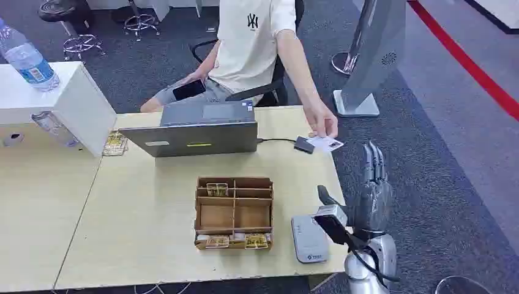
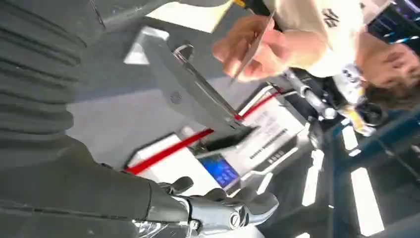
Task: Pass the card to the sensor for recognition and then transmit it.
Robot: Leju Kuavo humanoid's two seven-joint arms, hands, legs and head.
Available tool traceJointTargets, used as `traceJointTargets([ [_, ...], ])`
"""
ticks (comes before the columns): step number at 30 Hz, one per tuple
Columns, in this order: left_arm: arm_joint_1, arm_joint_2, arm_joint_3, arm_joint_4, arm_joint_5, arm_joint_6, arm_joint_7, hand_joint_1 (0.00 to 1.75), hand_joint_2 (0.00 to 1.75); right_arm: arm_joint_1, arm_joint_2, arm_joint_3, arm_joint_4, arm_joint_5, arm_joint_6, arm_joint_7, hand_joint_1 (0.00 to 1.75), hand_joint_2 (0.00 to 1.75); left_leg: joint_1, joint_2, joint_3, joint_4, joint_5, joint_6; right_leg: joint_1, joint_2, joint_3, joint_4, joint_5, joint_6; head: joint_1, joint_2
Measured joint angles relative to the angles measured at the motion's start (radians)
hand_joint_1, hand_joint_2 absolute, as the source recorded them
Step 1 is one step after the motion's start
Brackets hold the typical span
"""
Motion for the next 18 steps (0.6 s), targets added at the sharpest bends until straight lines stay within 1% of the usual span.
traceJointTargets([
  [2, 0.000, 0.000, 0.002, 0.000, -0.004, 0.000, 0.000, 0.00, 0.00, 0.016, 0.004, 0.022, -0.049, 0.062, 0.000, 0.000, 0.00, 1.75, -0.001, -0.001, 0.000, 0.000, 0.000, 0.000, -0.001, 0.000, 0.000, 0.000, 0.001, 0.001, 0.000, 0.000],
  [5, 0.002, 0.000, 0.005, 0.000, -0.011, 0.000, 0.006, 0.00, 0.00, 0.037, 0.004, 0.069, -0.133, 0.197, 0.000, -0.004, 0.00, 1.75, -0.002, 0.000, 0.000, 0.000, 0.000, 0.000, -0.001, 0.000, 0.000, 0.000, 0.001, 0.001, 0.000, 0.000],
  [8, 0.000, 0.000, 0.006, 0.000, -0.020, -0.001, 0.008, 0.00, 0.00, 0.049, 0.004, 0.098, -0.194, 0.262, 0.000, -0.005, 0.00, 1.75, -0.002, -0.001, 0.000, 0.000, 0.000, 0.000, -0.001, 0.000, 0.000, -0.001, 0.001, 0.001, 0.000, 0.000],
  [12, 0.000, 0.000, 0.009, 0.000, -0.026, -0.002, 0.009, 0.00, 0.00, 0.053, 0.004, 0.114, -0.249, 0.335, 0.000, -0.005, 0.00, 1.75, -0.002, 0.000, 0.000, 0.000, 0.000, 0.000, 0.000, 0.000, 0.000, 0.000, 0.001, 0.001, 0.000, 0.000],
  [18, 0.001, 0.000, 0.014, 0.000, -0.036, -0.011, 0.009, 0.00, 0.00, 0.054, 0.004, 0.115, -0.271, 0.429, 0.000, -0.005, 0.00, 1.75, -0.002, 0.000, 0.000, 0.000, 0.000, 0.000, 0.000, 0.000, 0.000, 0.000, 0.001, 0.001, 0.000, 0.000],
])
